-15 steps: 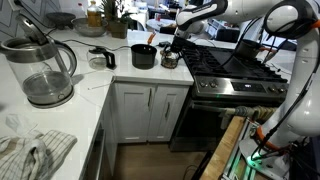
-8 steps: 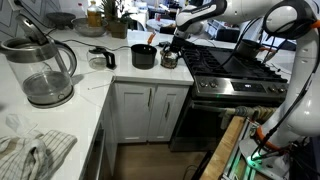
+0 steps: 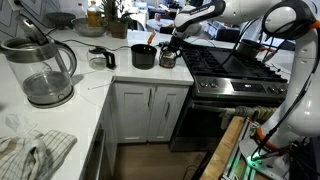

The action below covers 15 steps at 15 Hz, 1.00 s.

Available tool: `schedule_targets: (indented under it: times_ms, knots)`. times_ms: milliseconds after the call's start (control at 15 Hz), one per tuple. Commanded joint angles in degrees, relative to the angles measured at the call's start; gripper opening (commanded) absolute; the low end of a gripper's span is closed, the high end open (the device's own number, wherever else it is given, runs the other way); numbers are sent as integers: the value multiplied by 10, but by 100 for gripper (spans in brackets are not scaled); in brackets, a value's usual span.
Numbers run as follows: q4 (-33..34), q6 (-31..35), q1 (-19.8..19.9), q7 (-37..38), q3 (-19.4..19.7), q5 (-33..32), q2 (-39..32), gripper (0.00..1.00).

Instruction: Remove one coaster from the basket and put it on the counter

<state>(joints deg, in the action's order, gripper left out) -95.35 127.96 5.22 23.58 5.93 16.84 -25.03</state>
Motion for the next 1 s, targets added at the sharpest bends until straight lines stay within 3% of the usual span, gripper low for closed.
schedule_targets:
  times_ms: [0, 333, 933]
  knots:
    - [-23, 34, -2, -7, -5, 6, 20, 100]
    - [-38, 67, 9, -62, -31, 44, 41, 100]
    - [-47, 77, 58, -289, -89, 219, 53, 100]
